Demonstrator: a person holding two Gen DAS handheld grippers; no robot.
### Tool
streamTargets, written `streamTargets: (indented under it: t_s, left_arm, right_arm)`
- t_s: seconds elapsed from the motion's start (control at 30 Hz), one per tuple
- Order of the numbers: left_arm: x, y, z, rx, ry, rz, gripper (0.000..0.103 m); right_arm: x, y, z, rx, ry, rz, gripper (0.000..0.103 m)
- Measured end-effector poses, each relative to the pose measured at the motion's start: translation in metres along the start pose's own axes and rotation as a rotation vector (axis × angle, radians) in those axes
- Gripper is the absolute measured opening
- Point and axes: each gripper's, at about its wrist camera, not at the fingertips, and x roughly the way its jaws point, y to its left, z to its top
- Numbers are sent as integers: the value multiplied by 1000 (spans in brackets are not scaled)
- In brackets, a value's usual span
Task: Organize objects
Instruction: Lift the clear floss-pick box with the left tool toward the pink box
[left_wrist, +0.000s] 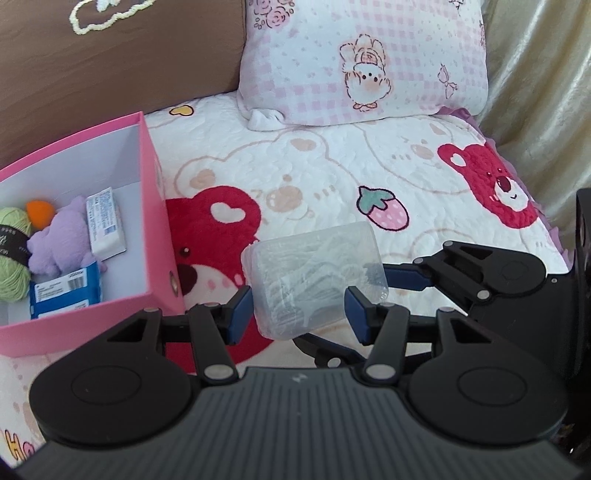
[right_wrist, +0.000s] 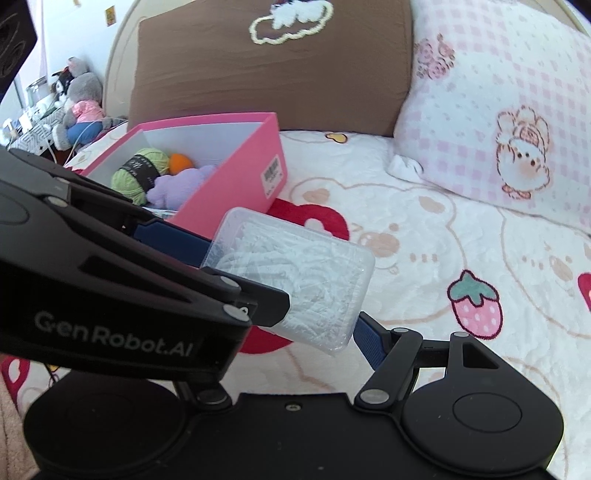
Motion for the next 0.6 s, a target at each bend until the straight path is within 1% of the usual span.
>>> streamTargets:
  t_s: [0.13, 0.23, 0.33, 0.6]
  left_arm:
    - [-15, 3, -7, -5, 4, 9, 52]
    - [-22, 4, -13, -10, 31, 25, 52]
    - [-31, 5, -19, -5, 33, 34, 51]
    - [-49, 16, -32, -38, 36, 41, 51]
  right_arm:
    - [-10, 16, 1, -42, -2, -6, 75]
    - [-13, 27, -1, -76, 3, 4, 75]
    - [-15, 36, -3, -101, 6, 5, 75]
    - [-22, 56, -3, -138, 18, 34, 75]
